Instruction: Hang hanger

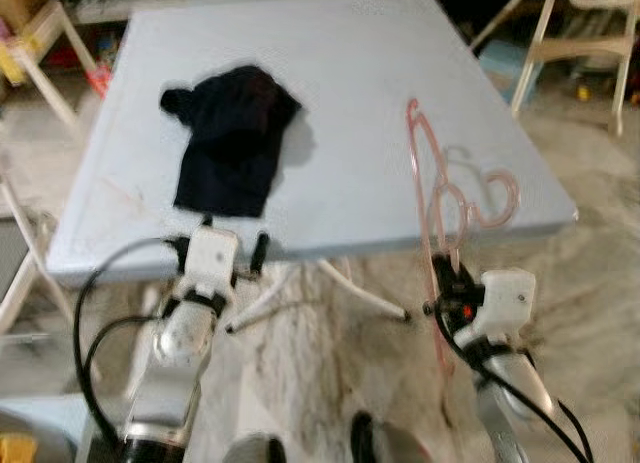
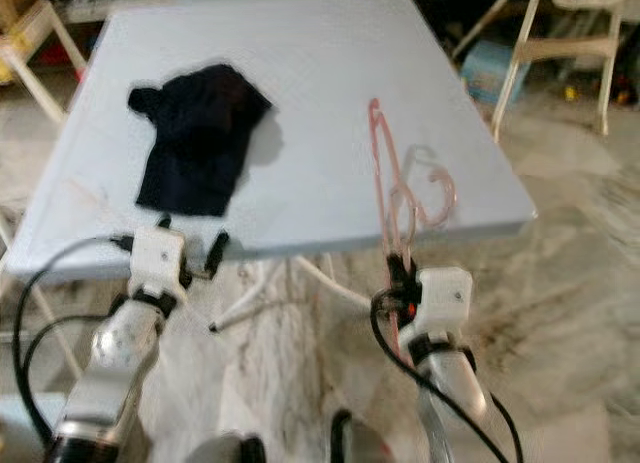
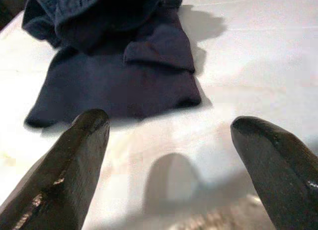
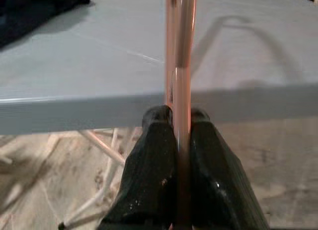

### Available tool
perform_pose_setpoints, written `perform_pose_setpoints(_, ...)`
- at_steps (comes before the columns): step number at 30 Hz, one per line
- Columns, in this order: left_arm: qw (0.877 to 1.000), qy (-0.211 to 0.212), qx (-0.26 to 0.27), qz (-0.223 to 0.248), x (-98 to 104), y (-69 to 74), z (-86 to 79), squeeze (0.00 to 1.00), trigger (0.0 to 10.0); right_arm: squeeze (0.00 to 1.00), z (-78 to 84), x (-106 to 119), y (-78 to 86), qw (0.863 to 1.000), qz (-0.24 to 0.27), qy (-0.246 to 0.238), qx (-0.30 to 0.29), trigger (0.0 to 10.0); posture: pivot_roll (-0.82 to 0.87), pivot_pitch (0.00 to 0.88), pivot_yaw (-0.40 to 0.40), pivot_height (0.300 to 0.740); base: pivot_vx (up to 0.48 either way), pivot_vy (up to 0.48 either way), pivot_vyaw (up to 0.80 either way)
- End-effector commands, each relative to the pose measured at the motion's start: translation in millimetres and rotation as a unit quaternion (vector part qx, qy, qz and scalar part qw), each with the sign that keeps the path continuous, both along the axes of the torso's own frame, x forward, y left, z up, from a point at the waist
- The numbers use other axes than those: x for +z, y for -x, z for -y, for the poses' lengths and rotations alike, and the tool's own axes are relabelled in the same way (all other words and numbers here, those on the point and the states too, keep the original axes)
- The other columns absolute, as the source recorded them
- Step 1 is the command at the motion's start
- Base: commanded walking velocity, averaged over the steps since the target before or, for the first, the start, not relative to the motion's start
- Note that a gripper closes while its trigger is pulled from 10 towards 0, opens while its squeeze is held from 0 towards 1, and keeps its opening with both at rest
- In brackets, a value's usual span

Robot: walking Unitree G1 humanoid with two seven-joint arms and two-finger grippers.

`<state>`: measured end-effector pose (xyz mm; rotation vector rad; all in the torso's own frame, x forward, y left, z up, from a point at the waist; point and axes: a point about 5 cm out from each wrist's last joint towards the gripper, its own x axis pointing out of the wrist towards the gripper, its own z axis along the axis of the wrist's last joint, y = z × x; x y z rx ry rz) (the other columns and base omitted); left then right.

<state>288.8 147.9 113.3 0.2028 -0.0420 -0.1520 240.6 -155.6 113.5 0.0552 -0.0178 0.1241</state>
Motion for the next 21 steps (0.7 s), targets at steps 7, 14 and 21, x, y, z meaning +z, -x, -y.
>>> perform_pose_setpoints(7,1.000,-0.006,0.004,-0.013,-5.7,0.4,-1.7,0.00,10.0,0.00,0.6,-5.2,-1.0,1.000,-0.016,0.000,-0.013,10.0,-0.11,0.195,0.047,0.740,-0.261,0.000,0.00)
perform_pose_setpoints(14,1.000,-0.004,0.000,-0.013,-5.1,-1.5,1.1,0.00,10.0,0.00,2.2,-6.3,-0.9,1.000,-0.019,-0.004,-0.022,10.0,-0.11,0.196,0.051,0.740,-0.261,0.000,0.00)
perform_pose_setpoints(21,1.000,-0.005,-0.003,-0.015,-5.5,-2.8,0.5,0.00,10.0,0.00,4.0,-7.3,-1.0,0.999,-0.023,-0.013,-0.031,10.0,-0.11,0.193,0.054,0.740,-0.262,0.000,0.00)
